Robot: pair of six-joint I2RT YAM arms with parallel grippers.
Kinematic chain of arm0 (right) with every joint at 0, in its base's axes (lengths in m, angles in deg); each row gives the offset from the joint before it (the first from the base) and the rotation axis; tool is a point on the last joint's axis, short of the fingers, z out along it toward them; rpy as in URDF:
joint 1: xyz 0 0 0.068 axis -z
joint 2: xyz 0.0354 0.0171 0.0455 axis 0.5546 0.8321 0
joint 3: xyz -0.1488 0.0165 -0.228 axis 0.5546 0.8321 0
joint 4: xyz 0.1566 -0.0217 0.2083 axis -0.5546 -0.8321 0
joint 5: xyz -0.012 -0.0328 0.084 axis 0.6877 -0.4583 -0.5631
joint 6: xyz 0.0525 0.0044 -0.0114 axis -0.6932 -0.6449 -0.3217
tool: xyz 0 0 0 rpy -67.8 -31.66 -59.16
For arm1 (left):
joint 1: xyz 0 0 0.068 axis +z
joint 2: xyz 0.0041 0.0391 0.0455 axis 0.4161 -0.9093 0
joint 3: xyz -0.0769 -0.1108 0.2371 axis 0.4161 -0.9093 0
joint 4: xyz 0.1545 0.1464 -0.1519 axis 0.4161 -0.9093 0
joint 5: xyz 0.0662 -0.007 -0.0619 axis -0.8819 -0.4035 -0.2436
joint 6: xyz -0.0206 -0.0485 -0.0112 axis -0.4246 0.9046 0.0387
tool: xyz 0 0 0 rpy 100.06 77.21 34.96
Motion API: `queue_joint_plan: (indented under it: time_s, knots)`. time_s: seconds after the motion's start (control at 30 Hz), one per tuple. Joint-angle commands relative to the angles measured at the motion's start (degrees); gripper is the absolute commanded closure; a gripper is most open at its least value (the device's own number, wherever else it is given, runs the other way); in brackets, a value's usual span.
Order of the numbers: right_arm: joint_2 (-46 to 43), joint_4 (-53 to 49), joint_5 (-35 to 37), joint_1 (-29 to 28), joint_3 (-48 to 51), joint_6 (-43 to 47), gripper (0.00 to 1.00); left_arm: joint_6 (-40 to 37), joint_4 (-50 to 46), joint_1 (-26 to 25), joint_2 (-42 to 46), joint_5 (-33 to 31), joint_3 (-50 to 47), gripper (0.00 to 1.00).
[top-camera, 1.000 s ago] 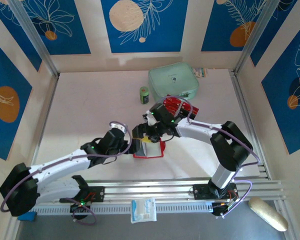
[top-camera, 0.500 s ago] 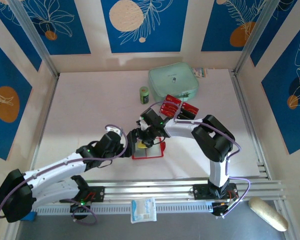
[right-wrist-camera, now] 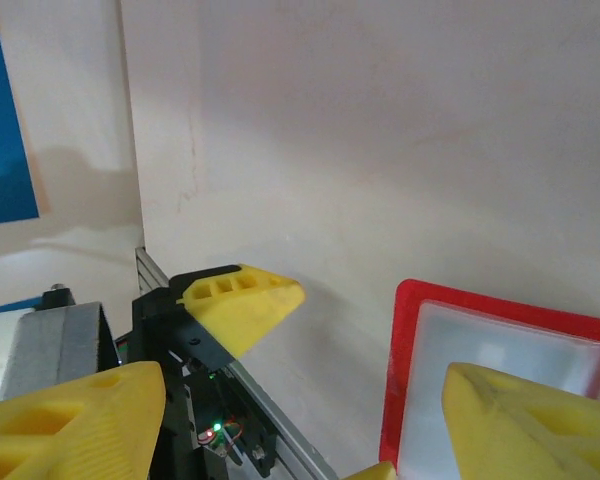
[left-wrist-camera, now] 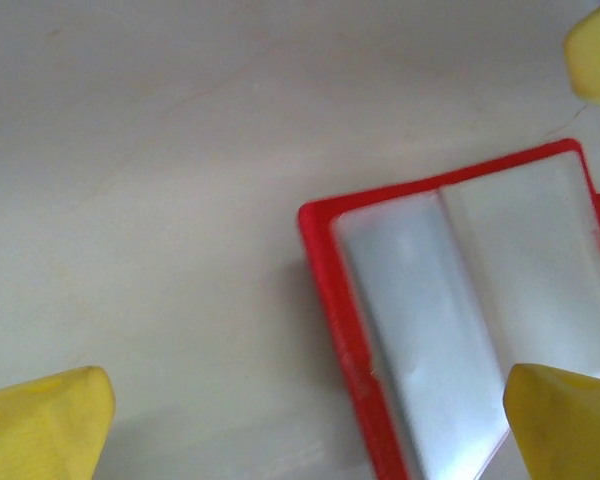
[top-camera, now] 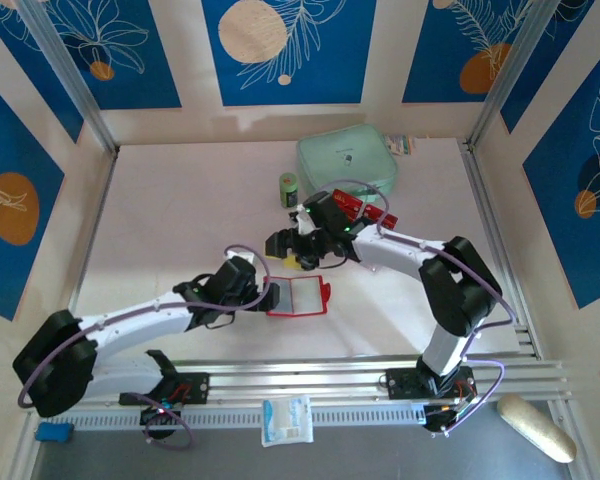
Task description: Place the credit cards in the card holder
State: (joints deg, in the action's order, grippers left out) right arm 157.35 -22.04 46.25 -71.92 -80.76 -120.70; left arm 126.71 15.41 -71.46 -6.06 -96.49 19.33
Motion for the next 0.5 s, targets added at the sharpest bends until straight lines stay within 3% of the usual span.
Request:
queue_joint_plan:
  time_s: [0.0,0.27,0.47]
  knots:
    - [-4.0,-8.0,1.8,2.3,-0.7,4.6,0.27,-2.3,3.1,0.5,-3.6,1.6,4.1,0.0]
    - [-8.4,-32.5,23.5,8.7,-6.9,26.4,0.28,-1.9,3.5,0.4,-7.8,1.5,3.9,0.0]
    - [-5.9,-38.8,34.4,12.7,-8.5,36.0,0.34,-1.3,3.7,0.5,-7.2,1.3,2.5,0.0]
